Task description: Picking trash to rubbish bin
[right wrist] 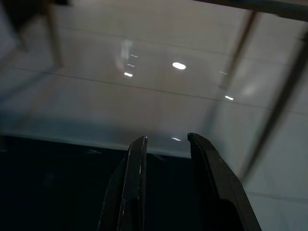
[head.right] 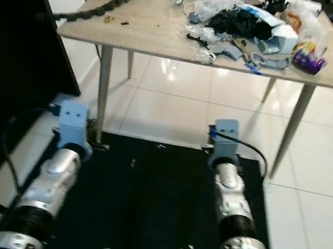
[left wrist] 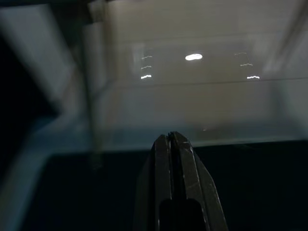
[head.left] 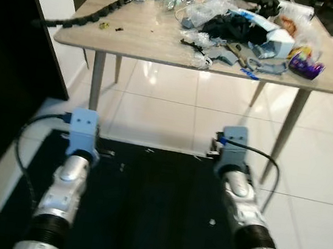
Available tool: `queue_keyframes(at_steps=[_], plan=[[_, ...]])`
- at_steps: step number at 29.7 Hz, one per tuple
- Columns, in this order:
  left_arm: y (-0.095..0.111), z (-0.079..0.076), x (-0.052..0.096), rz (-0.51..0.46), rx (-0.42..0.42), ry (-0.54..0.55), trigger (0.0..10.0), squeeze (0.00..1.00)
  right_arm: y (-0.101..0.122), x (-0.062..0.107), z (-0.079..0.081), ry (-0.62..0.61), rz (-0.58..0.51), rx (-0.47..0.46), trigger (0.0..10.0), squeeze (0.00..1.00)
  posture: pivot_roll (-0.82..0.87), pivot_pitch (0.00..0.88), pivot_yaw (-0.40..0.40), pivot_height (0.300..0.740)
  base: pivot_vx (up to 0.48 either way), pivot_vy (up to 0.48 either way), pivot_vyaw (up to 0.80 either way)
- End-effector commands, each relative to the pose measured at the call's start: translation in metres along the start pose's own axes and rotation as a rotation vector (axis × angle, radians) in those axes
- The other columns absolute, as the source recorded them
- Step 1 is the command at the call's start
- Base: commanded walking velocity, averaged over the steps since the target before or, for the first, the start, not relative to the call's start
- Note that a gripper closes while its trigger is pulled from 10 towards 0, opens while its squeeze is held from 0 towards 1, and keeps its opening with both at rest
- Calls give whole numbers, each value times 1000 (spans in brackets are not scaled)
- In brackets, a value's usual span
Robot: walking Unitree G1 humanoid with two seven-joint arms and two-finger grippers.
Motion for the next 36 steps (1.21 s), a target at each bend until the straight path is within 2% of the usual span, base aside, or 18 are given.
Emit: queue_keyframes(at_steps=[1,5,24,36], plan=[[0,-1,2,3,0,-3,10000,0,1,0,-2,-14,0,-16,10000,0,-2,36,-10,740,240,0,-800],[0,-1,2,3,1,-5,10000,0,2,0,-3,-16,-1,-16,10000,0,-1,35,-9,740,121,0,-800],[10,-9,3,-21,4,-28,10000,0,13,-2,-14,-51,-33,-21,10000,0,2,36,-12,740,216,0,0],[11,-6,3,-28,18,-13,10000,0,12,-1,-8,-37,-30,-17,10000,0,2,38,-12,740,80,0,0]])
Point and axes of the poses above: a point about 5 cm out from each wrist's last joint towards the gripper, its own x axis pointing back from the gripper into the wrist, its own y axis along the axis of the wrist's last joint, z = x × y, the point moved 4 cm from there along -x, pointing out of the wrist towards the gripper, and after that the axes turned 12 degrees about x, right-handed, at the moved point
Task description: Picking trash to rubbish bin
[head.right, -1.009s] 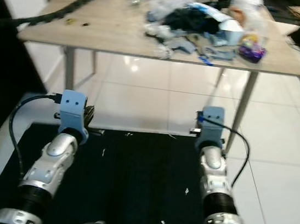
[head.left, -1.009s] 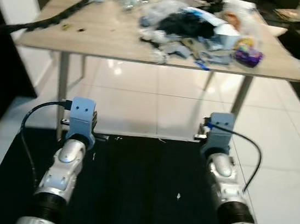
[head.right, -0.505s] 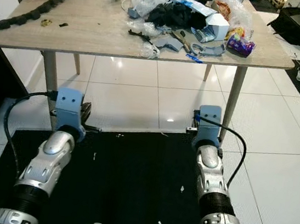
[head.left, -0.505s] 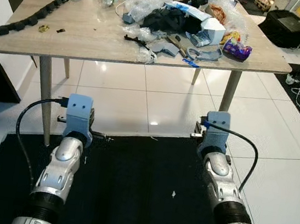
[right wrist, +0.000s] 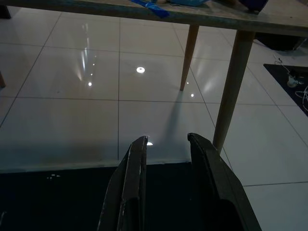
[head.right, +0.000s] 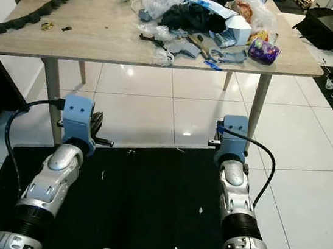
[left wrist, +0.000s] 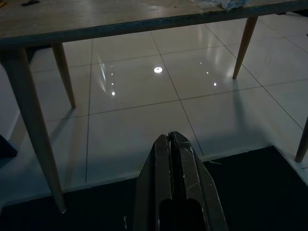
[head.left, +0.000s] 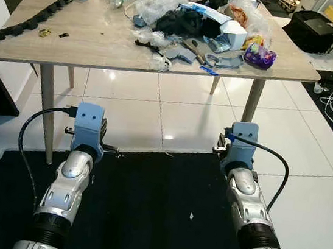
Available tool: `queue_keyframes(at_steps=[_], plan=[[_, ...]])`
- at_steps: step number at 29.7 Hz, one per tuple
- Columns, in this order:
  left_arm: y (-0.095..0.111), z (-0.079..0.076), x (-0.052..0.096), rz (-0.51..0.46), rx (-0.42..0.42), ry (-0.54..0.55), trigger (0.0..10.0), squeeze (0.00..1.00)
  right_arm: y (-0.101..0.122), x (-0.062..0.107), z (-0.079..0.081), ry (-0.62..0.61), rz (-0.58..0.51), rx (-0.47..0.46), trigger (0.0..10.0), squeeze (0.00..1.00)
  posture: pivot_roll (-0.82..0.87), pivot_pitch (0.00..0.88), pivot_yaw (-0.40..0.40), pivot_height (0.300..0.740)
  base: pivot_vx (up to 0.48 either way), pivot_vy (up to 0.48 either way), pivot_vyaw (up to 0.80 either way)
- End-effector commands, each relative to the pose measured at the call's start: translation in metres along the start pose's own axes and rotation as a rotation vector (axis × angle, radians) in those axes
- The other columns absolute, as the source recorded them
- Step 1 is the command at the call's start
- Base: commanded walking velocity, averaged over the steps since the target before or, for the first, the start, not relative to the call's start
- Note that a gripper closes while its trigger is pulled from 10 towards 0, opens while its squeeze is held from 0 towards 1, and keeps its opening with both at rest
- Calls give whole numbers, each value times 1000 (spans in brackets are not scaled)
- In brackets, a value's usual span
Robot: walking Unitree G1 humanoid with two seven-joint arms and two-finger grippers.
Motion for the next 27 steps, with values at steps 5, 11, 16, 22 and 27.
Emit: queue_keyframes(at_steps=[5,11,16,22,27], plan=[[-6,1,3,22,13,19,10000,0,-4,2,2,12,19,1,10000,0,3,39,-13,740,0,0,0],[-6,5,4,22,19,40,10000,0,-6,3,3,18,26,3,10000,0,3,39,-14,740,0,0,0],[-6,5,3,22,14,42,10000,0,-6,3,4,21,27,3,10000,0,4,38,-17,740,0,0,0],[-4,3,2,18,4,29,10000,0,-6,2,4,23,27,3,10000,0,4,37,-18,740,0,0,0],[-5,3,3,19,4,31,10000,0,-6,3,5,25,26,3,10000,0,6,38,-19,740,0,0,0]])
Point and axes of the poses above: a point about 5 cm out from each wrist's last joint towards the gripper, its own x axis pointing back from the gripper into the wrist, its own y axis along the axis of the wrist's last joint, z = x × y, the point moved 4 cm from there along -x, pointing out of the wrist towards the gripper, and after that the axes turned 12 degrees about x, right-handed, at the moved point
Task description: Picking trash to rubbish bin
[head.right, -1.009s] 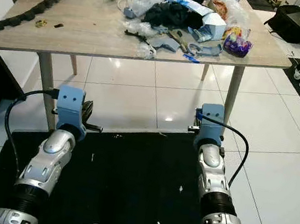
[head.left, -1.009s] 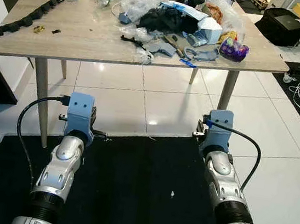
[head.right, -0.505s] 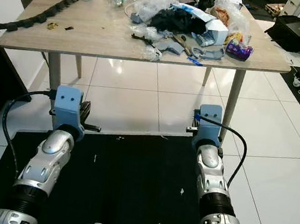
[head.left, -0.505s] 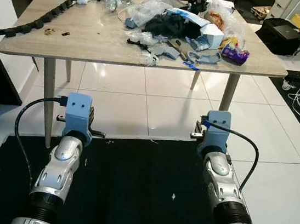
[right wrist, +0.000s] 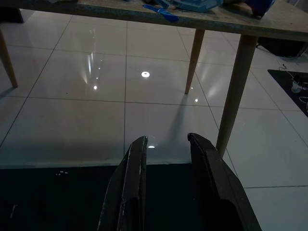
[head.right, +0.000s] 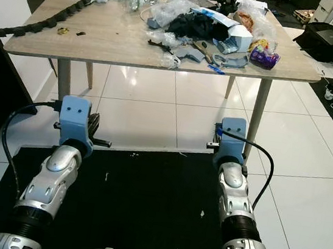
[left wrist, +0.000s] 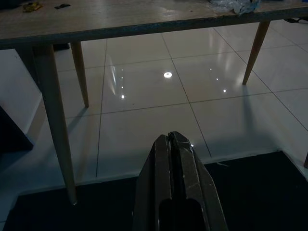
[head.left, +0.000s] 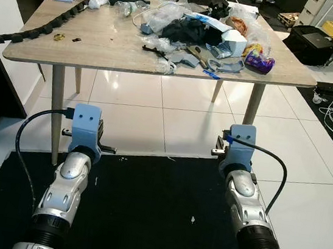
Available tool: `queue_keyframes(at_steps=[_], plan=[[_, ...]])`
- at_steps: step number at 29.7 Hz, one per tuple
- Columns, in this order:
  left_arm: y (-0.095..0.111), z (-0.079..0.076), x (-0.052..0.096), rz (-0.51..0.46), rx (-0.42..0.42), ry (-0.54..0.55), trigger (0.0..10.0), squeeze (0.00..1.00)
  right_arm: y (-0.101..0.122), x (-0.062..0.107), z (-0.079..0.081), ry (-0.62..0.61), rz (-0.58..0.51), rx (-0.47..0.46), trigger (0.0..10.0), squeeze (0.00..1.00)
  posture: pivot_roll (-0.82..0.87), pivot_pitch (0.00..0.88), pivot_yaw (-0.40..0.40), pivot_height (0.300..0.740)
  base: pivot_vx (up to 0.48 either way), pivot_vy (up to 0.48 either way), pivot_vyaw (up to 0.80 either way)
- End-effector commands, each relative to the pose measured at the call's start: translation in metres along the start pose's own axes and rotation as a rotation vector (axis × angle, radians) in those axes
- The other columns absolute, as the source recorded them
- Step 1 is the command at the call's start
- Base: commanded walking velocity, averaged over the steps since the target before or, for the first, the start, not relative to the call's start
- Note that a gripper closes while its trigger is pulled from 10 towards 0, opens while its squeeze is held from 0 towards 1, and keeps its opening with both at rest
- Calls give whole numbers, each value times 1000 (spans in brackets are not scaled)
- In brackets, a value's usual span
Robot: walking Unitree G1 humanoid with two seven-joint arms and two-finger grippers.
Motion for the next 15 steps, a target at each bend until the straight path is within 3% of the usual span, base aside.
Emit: queue_keyframes(at_steps=[1,15], plan=[[-2,-2,1,11,1,-4,10000,0,-1,0,3,10,8,2,10000,0,6,38,-19,740,0,0,0],[-2,7,2,7,-7,36,10000,0,0,0,7,24,8,4,10000,0,9,34,-23,740,0,0,0]])
Point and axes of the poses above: a point about 5 cm out from each wrist's last joint towards the gripper, its own x axis pointing back from the gripper into the wrist, its own y axis along the axis of the wrist's last joint, z = x × y, the point moved 4 cm from there along -x, pointing out of the wrist towards the gripper, and after that the axes turned 12 degrees about x, right-handed, at the moved point
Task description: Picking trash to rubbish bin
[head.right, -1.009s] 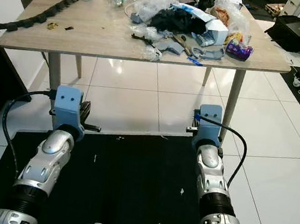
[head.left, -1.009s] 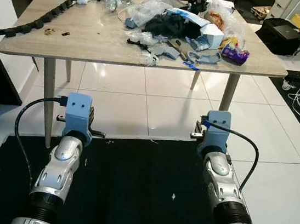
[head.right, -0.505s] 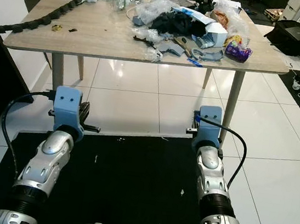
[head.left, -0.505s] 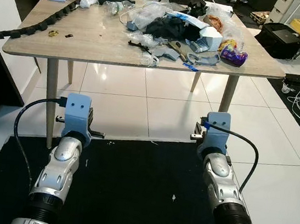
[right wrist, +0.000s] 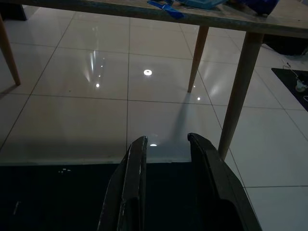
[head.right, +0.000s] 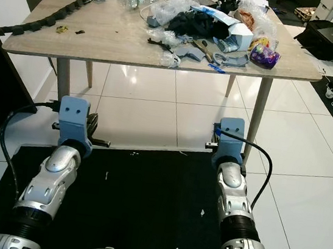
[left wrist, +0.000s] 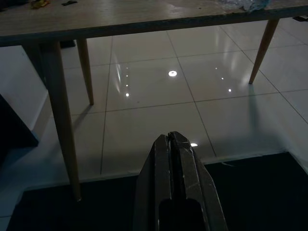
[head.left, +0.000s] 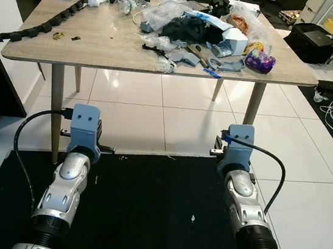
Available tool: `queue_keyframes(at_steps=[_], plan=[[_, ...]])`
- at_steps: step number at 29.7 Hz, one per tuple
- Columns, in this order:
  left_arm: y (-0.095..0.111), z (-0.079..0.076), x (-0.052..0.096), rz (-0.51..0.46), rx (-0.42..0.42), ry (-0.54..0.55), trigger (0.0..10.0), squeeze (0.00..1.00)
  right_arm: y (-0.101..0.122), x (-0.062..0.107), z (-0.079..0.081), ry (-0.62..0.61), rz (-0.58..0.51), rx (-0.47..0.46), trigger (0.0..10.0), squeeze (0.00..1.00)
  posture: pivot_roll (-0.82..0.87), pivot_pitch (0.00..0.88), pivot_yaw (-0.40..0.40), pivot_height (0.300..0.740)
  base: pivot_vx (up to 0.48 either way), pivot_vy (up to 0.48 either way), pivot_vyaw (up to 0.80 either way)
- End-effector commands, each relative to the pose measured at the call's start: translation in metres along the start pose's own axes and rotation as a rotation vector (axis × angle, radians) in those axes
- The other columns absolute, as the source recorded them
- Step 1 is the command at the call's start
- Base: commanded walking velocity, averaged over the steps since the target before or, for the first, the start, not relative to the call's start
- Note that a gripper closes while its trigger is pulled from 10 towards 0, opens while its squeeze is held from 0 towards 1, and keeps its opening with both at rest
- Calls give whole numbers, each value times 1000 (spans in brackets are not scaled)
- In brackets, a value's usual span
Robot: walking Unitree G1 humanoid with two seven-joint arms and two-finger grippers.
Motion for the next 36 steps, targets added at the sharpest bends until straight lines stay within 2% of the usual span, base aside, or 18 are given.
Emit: queue_keyframes(at_steps=[1,36], plan=[[-3,1,0,14,-6,7,10000,0,-1,0,2,11,9,6,10000,0,9,25,-25,740,0,0,0],[-3,-1,1,7,-8,-2,10000,0,3,-2,1,16,-2,13,10000,0,0,17,-34,740,0,0,0]])
Point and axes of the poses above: a point about 5 cm out from each wrist's last joint towards the gripper, its own x axis pointing back from the gripper into the wrist, its own y axis along the axis of the wrist's last joint, z = x × y, the point moved 4 cm from there along -x, pointing out of the wrist towards the gripper, and after that the axes turned 12 degrees about x, right-handed, at the moved point
